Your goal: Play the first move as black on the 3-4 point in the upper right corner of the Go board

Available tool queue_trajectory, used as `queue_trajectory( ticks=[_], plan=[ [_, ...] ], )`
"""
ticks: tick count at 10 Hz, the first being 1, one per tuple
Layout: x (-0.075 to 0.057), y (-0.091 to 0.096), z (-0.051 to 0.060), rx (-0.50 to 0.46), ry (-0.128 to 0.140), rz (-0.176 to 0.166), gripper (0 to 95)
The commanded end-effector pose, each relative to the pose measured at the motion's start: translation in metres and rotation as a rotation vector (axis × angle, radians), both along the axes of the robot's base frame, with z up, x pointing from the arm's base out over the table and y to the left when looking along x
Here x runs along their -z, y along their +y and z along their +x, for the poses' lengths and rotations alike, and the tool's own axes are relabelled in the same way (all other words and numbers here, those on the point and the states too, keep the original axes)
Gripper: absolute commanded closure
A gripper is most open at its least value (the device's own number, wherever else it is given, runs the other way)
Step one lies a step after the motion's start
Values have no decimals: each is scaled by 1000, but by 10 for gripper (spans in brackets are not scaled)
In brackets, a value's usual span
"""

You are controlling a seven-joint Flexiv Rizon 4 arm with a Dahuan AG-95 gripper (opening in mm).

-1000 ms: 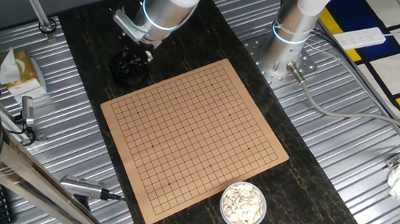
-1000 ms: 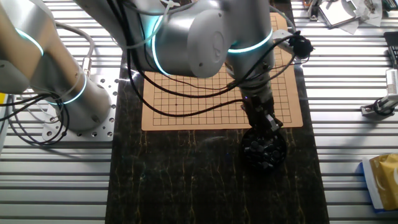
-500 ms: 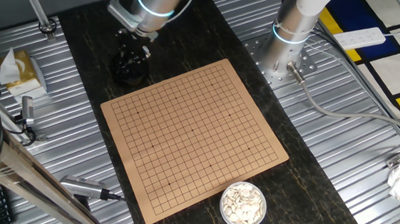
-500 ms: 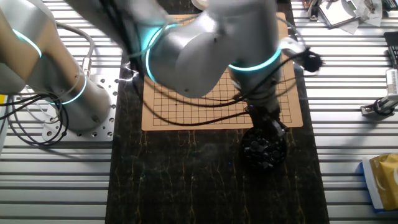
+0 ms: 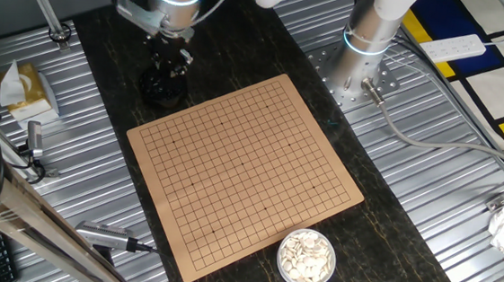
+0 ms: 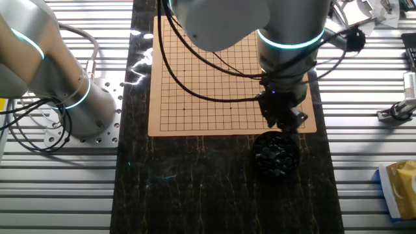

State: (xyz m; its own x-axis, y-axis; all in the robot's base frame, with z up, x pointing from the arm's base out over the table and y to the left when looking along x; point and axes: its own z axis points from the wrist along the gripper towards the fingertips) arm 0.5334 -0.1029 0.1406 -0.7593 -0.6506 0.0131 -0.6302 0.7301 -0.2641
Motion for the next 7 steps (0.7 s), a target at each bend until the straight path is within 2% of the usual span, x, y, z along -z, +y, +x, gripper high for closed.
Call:
queue_trajectory(
  ticks=[1,4,7],
  plan=[
    [-3,-7,11,11,-114,-97,380],
    [-8,-5,20,-8,-102,-97,380],
    [-16,-2,26,54,-52,-81,380]
  ],
)
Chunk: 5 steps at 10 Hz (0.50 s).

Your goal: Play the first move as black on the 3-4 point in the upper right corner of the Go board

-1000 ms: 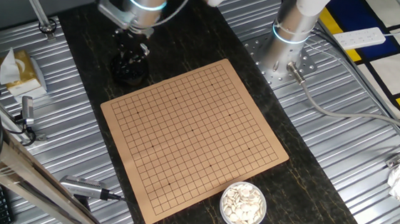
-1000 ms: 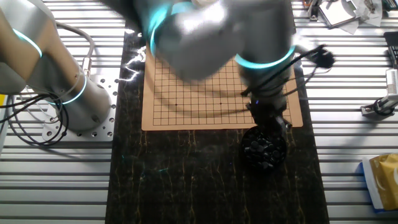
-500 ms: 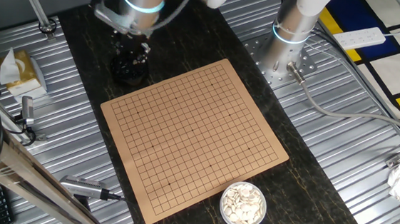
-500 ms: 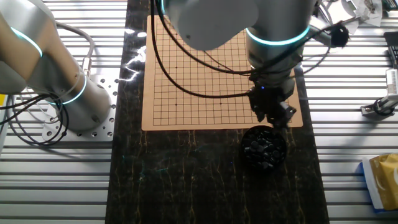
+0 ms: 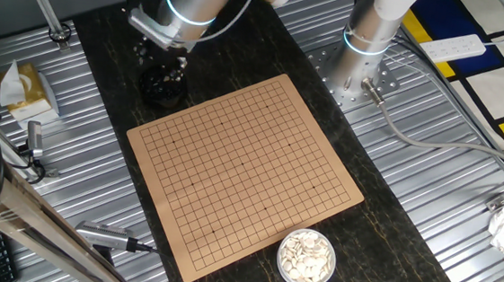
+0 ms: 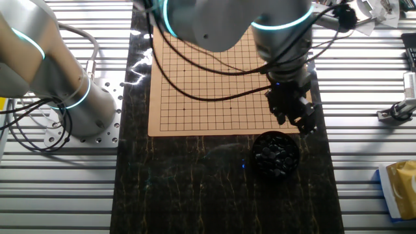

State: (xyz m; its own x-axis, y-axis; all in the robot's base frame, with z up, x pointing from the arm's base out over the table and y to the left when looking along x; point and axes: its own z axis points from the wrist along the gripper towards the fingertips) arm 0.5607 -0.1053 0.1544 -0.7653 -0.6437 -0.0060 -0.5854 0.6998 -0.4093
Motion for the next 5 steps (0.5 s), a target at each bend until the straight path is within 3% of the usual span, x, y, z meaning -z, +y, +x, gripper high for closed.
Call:
queue_trajectory(
  ticks=[1,4,5],
  plan=[
    [-4,1,-2,53,69,29,380],
    [-5,2,0,53,124,33,380],
    [-6,3,2,50,132,68,380]
  ],
)
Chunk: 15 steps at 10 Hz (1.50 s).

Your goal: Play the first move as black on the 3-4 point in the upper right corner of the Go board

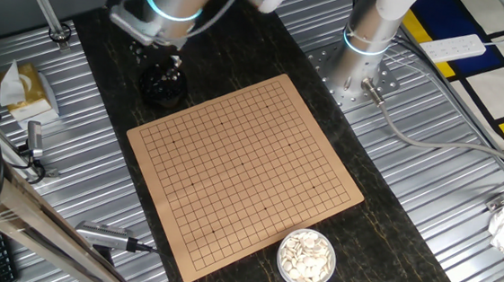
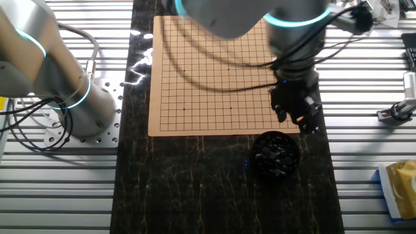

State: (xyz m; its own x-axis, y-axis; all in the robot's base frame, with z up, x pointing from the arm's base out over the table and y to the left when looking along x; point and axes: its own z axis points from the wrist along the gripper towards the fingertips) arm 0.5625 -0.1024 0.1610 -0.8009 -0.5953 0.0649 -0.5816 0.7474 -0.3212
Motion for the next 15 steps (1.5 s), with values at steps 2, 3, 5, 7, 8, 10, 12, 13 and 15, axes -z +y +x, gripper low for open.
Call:
queue_trajectory(
  ticks=[2,3,5,7,8,10,12,13,15],
  plan=[
    [0,2,3,24,21,61,380],
    [0,2,3,67,42,65,380],
    [-2,5,4,133,67,63,190],
    [-2,5,4,147,60,63,190],
    [-2,5,4,151,61,48,0],
    [-2,5,4,138,62,-12,190],
    [-2,5,4,151,58,-2,190],
    [-2,5,4,151,59,-1,190],
    [-2,5,4,144,62,25,190]
  ],
)
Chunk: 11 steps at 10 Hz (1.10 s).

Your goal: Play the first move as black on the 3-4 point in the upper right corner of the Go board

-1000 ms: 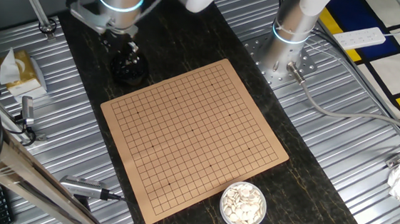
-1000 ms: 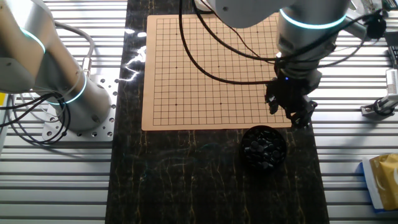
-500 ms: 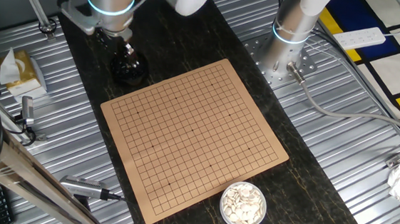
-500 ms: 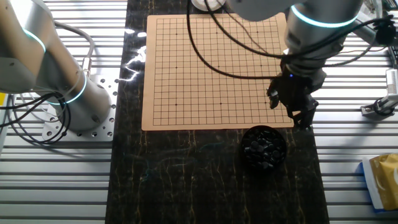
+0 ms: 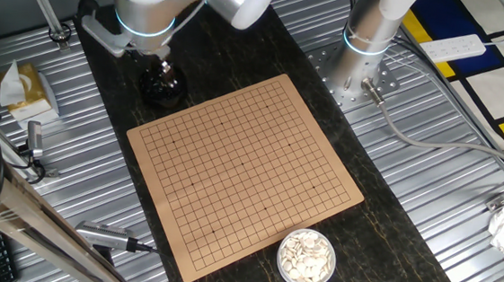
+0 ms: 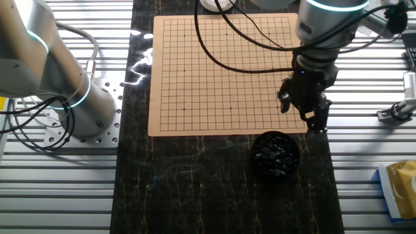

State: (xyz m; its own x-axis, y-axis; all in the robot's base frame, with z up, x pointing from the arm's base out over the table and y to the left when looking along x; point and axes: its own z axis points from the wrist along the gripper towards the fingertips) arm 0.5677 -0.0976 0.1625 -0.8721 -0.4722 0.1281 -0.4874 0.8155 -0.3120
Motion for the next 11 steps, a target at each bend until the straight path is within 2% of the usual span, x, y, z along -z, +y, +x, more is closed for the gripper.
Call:
queue_trajectory(
  ticks=[1,2,3,4,6,7,9,11],
  plan=[
    [-1,0,-2,-18,7,78,190],
    [-1,0,-2,-22,7,109,190],
    [-1,0,-2,-12,6,108,190],
    [-1,0,-2,1,14,108,380],
    [0,0,-3,5,29,107,380],
    [5,-2,-5,8,35,104,570],
    [15,-6,-4,39,28,106,570],
    [35,-12,-4,69,21,104,570]
  ],
)
